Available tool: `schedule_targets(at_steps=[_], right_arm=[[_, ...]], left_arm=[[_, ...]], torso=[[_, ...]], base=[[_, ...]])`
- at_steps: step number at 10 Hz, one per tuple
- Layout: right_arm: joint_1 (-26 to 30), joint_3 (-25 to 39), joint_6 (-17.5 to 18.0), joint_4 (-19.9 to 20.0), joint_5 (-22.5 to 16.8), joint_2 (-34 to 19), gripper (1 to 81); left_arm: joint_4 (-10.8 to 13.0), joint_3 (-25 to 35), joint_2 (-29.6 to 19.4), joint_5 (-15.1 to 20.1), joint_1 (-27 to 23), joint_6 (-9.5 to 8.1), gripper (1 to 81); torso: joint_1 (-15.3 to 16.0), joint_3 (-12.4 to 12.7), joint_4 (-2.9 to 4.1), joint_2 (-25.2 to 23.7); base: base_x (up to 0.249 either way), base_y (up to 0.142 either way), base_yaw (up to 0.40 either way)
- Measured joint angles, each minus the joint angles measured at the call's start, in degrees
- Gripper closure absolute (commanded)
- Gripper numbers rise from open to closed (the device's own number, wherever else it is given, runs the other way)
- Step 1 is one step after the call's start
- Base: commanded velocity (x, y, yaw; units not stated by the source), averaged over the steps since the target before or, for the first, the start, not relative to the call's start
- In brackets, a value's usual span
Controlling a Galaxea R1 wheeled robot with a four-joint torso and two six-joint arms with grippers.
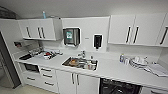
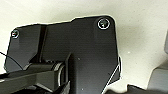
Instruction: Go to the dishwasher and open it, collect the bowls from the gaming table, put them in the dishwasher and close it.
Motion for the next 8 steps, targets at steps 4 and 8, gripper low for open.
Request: schedule_targets(at_steps=[4,8], right_arm=[[-0.1,10.0,0.0,-0.2,0.0,-4.7,1.0],[-0.4,16.5,0.0,-0.4,0.1,-7.3,1.0]], left_arm=[[1.2,3.9,-3.0,-3.7,1.2,0.00,1.0],[1.3,4.0,-3.3,-4.0,1.5,0.00,1.0]], torso=[[0.0,0.0,0.00,0.0],[0.0,0.0,0.00,0.0]], base=[[0.000,0.000,0.362],[0.000,0.000,0.362]])
